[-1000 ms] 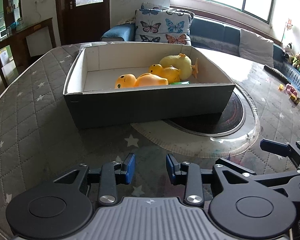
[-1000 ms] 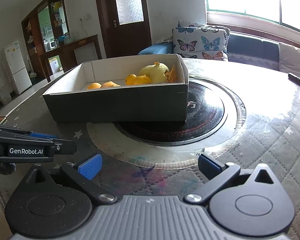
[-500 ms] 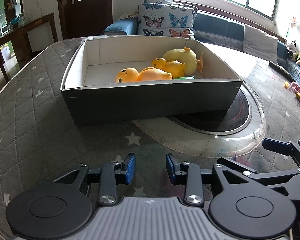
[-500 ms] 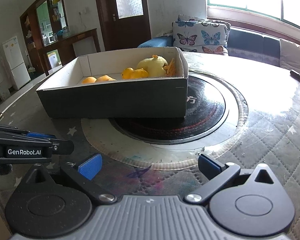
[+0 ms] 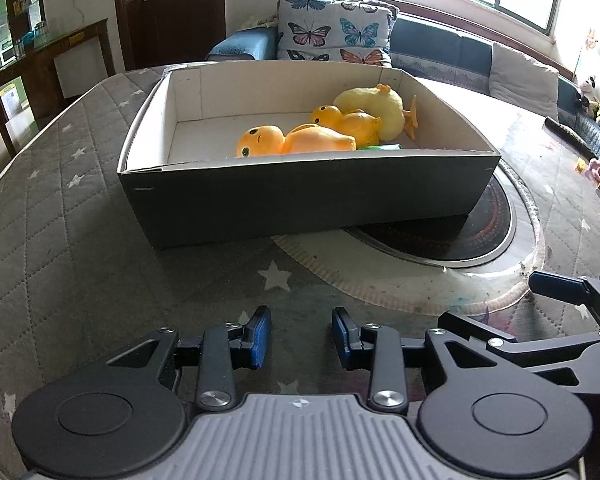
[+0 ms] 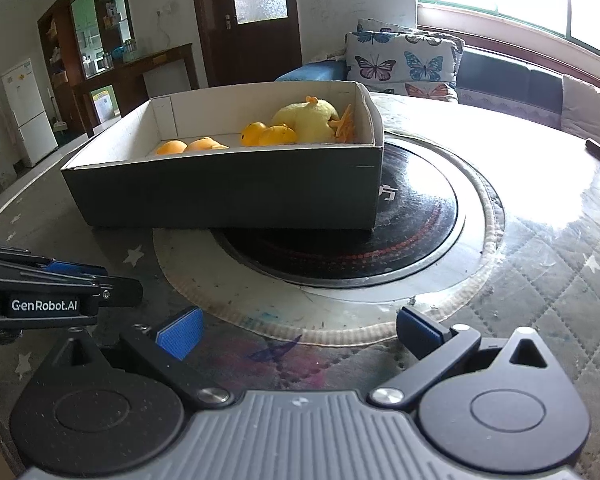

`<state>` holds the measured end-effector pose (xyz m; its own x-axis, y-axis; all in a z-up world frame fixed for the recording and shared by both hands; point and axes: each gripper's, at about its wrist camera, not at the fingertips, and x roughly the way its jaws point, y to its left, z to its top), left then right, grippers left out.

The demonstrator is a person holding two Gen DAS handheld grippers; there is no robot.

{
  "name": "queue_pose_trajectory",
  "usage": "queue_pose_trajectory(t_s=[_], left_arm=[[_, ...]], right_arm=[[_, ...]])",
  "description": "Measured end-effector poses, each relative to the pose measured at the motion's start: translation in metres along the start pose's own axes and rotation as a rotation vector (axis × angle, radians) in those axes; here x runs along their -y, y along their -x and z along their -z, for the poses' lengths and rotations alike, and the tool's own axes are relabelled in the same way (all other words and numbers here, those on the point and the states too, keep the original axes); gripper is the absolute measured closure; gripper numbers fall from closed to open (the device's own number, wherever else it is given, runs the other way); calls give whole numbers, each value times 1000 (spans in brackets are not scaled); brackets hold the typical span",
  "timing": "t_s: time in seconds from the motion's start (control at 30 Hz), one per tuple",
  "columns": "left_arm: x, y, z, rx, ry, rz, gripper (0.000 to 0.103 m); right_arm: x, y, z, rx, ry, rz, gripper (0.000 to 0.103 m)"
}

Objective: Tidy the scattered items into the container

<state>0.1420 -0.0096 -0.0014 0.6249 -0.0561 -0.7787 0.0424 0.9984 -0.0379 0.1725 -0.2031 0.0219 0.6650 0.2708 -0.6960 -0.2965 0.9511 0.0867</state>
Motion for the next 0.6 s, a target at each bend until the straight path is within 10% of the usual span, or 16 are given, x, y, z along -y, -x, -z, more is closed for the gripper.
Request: queue_pose_trajectory(t_s=[0.6], left_arm=[[-3, 2, -7, 12, -36, -42, 67]], right_arm=[[-4, -5, -10, -8, 24, 9, 0]])
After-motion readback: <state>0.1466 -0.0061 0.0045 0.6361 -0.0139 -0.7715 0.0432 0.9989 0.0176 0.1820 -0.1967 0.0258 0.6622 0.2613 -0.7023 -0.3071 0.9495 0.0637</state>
